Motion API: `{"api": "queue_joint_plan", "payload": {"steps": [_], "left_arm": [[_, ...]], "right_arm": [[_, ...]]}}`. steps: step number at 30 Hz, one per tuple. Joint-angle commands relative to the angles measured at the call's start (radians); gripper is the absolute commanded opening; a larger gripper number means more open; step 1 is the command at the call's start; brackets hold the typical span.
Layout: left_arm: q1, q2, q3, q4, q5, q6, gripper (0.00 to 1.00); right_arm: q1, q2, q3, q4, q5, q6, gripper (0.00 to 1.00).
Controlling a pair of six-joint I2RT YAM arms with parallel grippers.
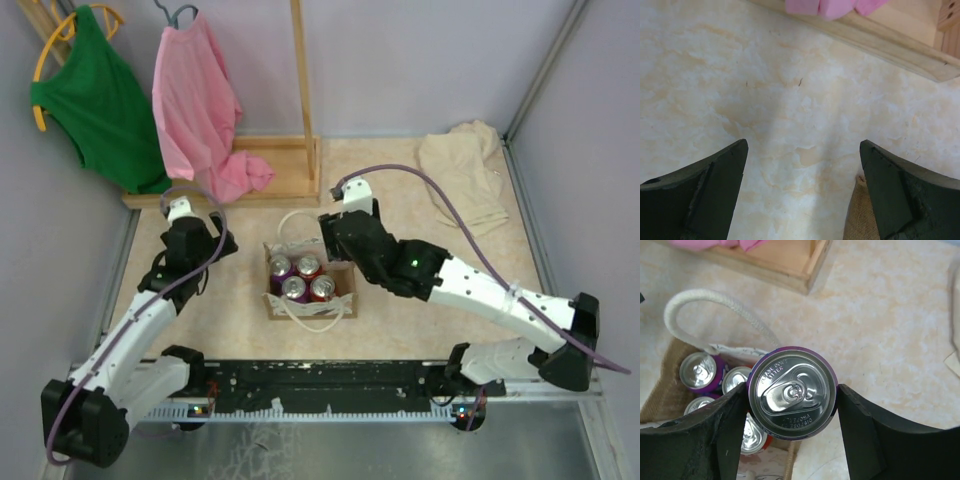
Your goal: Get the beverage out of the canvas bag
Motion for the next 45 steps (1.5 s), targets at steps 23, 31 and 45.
{"api": "queue_joint_plan", "payload": {"steps": [23, 31, 45], "left_arm": [[-0.004, -0.137, -0.035, 0.084, 0.012, 0.084, 0.99], [-0.003, -0.110, -0.033, 0.084, 0.035, 0.071, 0.99], [-0.005, -0.115, -0.046, 0.071, 0.036, 0.071, 0.99]], "right_arm": [[-0.486, -0.213, -0.149, 0.138, 0.162, 0.005, 0.00], [-0.497, -0.198, -0.354, 0.351, 0.125, 0.001, 0.00], [-0.563, -0.020, -0.446, 0.575, 0.000, 0.041, 0.00]]}}
